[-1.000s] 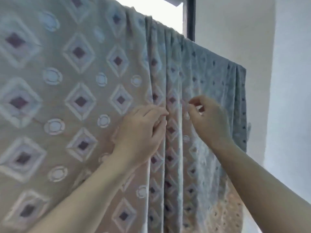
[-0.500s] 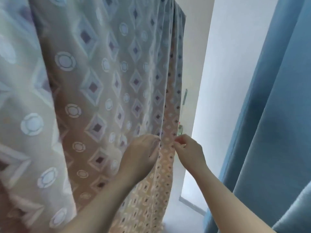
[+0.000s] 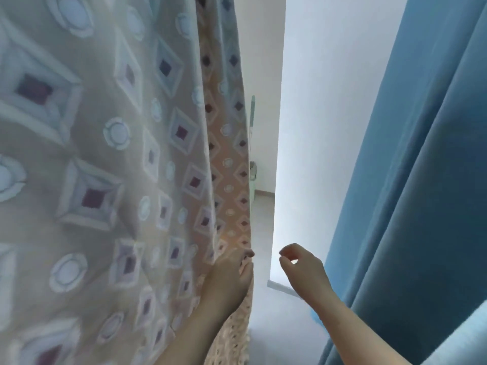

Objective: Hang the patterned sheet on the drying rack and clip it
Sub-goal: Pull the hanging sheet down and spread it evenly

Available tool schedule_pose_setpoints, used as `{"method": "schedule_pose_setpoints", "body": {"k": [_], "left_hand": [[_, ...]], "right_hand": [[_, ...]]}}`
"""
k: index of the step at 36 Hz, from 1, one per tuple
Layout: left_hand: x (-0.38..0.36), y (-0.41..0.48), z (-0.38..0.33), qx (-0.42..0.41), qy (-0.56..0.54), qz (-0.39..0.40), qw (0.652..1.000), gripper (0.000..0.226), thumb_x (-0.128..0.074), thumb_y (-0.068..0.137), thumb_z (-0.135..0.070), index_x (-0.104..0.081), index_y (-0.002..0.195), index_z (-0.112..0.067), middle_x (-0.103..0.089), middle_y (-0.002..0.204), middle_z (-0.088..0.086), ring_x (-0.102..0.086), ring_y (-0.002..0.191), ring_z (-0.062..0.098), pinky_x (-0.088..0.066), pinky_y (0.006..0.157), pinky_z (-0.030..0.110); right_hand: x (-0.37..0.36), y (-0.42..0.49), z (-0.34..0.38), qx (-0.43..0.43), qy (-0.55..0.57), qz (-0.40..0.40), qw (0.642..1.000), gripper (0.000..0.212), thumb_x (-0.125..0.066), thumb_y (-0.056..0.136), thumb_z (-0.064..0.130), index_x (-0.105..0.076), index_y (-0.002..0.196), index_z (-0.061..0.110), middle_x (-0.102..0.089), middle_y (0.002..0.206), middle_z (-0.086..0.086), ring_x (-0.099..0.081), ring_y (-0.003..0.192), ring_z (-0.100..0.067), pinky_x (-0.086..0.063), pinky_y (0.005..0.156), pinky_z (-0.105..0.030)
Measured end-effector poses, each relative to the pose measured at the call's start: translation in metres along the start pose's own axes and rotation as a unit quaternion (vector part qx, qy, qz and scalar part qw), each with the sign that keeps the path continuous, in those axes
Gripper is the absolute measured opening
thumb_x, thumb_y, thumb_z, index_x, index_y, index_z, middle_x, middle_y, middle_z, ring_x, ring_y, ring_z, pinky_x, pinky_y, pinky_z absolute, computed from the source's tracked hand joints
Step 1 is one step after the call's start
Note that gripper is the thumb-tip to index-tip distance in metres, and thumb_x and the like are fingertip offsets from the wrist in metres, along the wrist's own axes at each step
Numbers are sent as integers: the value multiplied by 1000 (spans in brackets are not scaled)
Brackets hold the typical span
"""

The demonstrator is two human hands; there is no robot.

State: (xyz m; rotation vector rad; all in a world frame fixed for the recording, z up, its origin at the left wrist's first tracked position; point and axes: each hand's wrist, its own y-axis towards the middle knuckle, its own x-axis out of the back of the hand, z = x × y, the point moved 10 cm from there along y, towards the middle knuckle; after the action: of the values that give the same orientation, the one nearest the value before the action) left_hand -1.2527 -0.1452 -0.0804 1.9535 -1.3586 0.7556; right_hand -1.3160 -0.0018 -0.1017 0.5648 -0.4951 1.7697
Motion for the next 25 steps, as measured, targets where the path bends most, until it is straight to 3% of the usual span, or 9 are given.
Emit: {"method": "schedule_pose_setpoints", "body": {"k": [7, 14, 21, 25], "left_hand": [[-53, 90, 2, 37, -20, 17, 999, 24, -48, 94, -25, -59, 115, -26, -59, 116, -10, -49, 89, 3, -35, 78, 16], [-109, 171, 6, 102, -34, 39, 993, 25, -48, 93, -24, -57, 116, -26, -56, 118, -10, -52, 94, 4, -35, 79, 18], [-127, 224, 39, 176, -72, 7, 982, 39, -49, 92, -23, -43, 130, -28, -51, 104, -10, -51, 80, 0, -39, 73, 19], [-135, 260, 63, 194, -58, 6, 979, 40, -49, 93, -23, -41, 132, -26, -51, 105, -10, -53, 86, 6, -37, 74, 18]], "right_hand": [[4, 92, -32, 4, 6, 30, 1000, 23, -45, 91, 19, -59, 110, 20, -61, 107, 5, -52, 93, -10, -36, 74, -22], [6, 184, -66, -2, -22, 94, 995, 22, -44, 92, 19, -59, 107, 18, -61, 105, 4, -51, 92, -11, -38, 70, -22], [-23, 256, -73, -9, -23, 152, 988, 20, -45, 91, 19, -60, 104, 17, -60, 99, 5, -53, 91, -12, -40, 74, -23], [-43, 293, -76, -13, -32, 176, 984, 20, -44, 91, 20, -59, 105, 19, -59, 99, 7, -55, 92, -14, -42, 76, -25]]}}
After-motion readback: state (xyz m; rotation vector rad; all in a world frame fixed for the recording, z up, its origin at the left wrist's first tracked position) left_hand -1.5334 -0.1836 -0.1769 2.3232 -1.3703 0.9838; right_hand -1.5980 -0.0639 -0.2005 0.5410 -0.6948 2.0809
